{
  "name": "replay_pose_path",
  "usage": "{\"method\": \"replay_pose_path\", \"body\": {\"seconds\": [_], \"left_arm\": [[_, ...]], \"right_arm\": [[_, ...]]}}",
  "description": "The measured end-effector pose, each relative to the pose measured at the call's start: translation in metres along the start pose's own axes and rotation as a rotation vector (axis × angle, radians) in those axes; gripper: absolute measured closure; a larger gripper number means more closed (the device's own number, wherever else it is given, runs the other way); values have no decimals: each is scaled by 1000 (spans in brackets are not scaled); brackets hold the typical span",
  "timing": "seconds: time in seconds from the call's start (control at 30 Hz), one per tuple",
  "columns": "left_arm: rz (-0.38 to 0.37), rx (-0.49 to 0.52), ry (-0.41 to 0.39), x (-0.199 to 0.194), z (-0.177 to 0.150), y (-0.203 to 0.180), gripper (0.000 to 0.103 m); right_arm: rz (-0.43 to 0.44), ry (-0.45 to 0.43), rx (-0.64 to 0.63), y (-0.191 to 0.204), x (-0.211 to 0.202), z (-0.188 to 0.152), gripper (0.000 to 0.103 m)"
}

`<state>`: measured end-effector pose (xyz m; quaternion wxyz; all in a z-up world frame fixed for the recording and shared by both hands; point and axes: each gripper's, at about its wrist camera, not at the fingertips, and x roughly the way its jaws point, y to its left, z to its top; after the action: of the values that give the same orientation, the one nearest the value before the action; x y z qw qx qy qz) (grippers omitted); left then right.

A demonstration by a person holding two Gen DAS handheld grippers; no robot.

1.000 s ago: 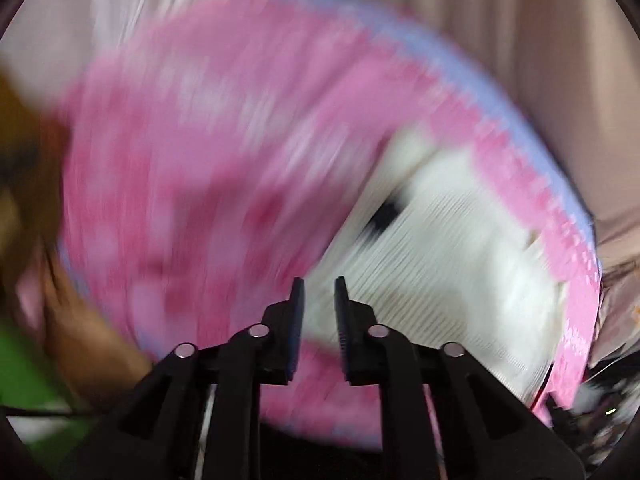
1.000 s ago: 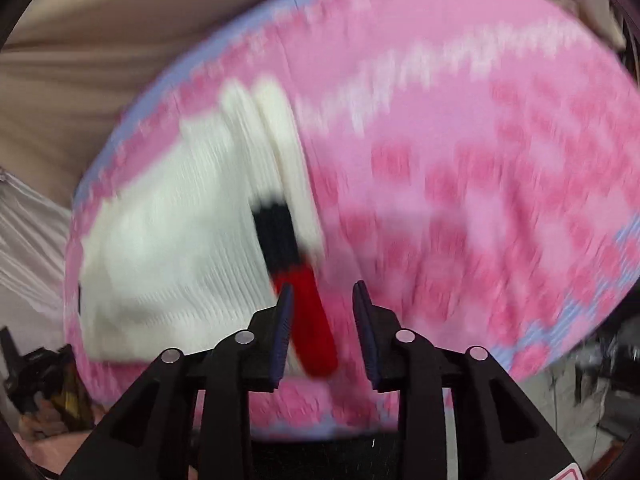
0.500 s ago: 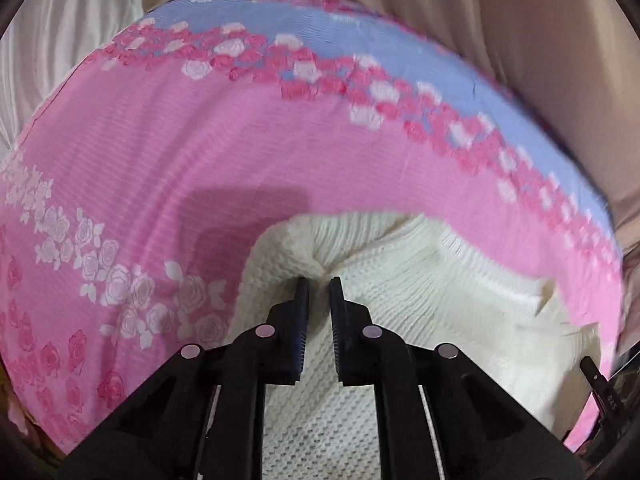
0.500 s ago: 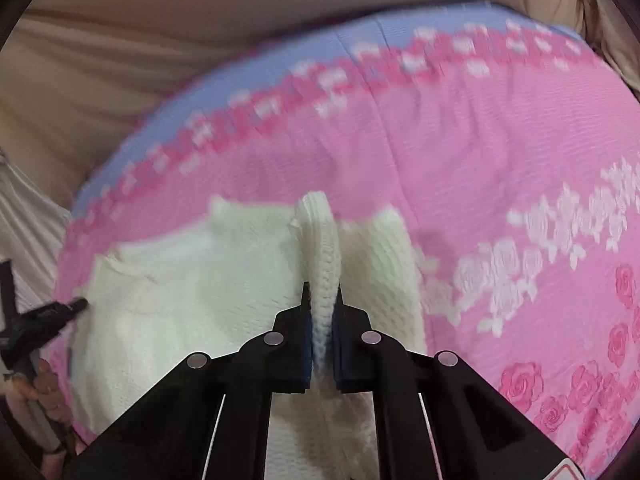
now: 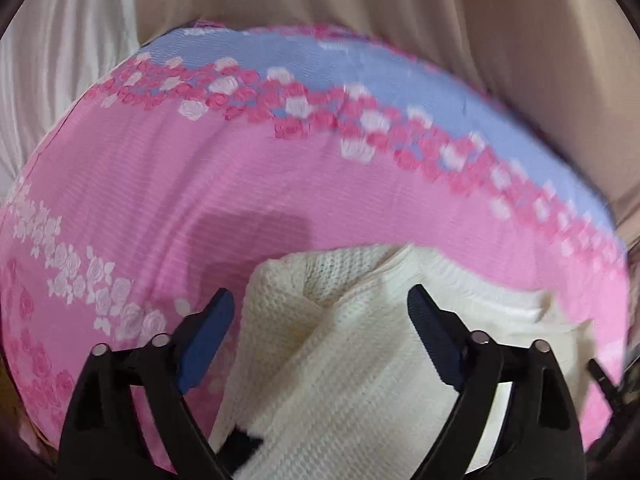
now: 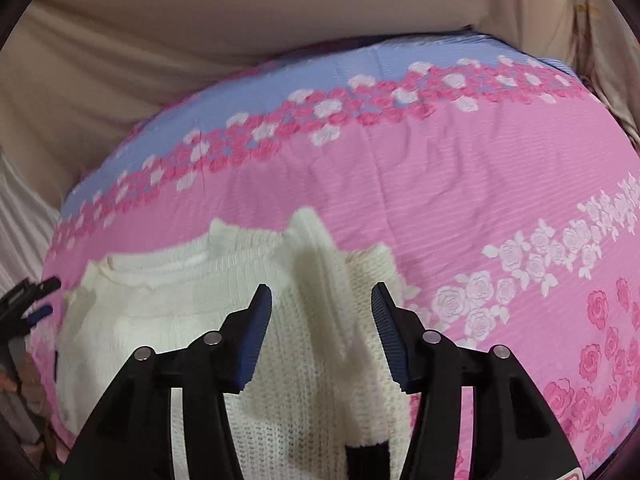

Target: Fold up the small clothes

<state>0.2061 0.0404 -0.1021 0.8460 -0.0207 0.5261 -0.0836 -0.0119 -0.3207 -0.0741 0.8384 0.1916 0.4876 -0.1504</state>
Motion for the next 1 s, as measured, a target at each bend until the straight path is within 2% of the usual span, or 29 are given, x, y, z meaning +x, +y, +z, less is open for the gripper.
{"method": "replay_pose_path", "body": {"seconds": [0.03,0.07,0.13,0.23,0.33,0.43,0.5,0.53,0.6,0.63,0.7,0.77,0.8,0.87,0.93,1.0], "left_arm": [[19,32,53,18,-1,-4,55],[40,40,71,28,1,-3,61],[51,23,47,28,5,2,65],[60,-32,39,20,10,13,67],[0,-55,-26,-16,10,12,68],[-24,22,-56,-39,-7,-15,67],[-11,76,-36,-38,-26,-36,66],[-10,86,-20,-34,-31,-41,66],[22,98,13,-29,-43,-49,66],[28,104,17,-30,-47,-51,66],[51,140,11,-36,-56,-58,66],[69,167,10,-40,-64,-64,64],[68,170,14,-41,-66,-65,64],[70,172,24,-41,-71,-68,63],[74,175,31,-41,-75,-69,63],[86,180,40,-40,-78,-68,63]], "right_arm": [[-1,25,-1,-1,11,-1,71],[-13,40,5,-3,16,-1,92],[-12,35,47,-9,13,2,93],[-20,-41,44,-4,-23,4,87],[64,-83,-15,18,-58,-5,87],[98,-26,-102,43,-51,-28,93],[27,35,-153,45,-23,-46,97],[-13,65,-143,36,-10,-51,103],[16,59,-48,12,-14,-53,103],[-10,46,-30,8,-23,-51,103],[34,10,-32,11,-48,-52,103],[98,17,-64,23,-57,-61,100],[103,37,-96,31,-54,-68,100],[52,92,-139,37,-30,-83,100],[76,112,-65,23,-20,-86,103],[91,96,-10,17,-33,-77,103]]}}
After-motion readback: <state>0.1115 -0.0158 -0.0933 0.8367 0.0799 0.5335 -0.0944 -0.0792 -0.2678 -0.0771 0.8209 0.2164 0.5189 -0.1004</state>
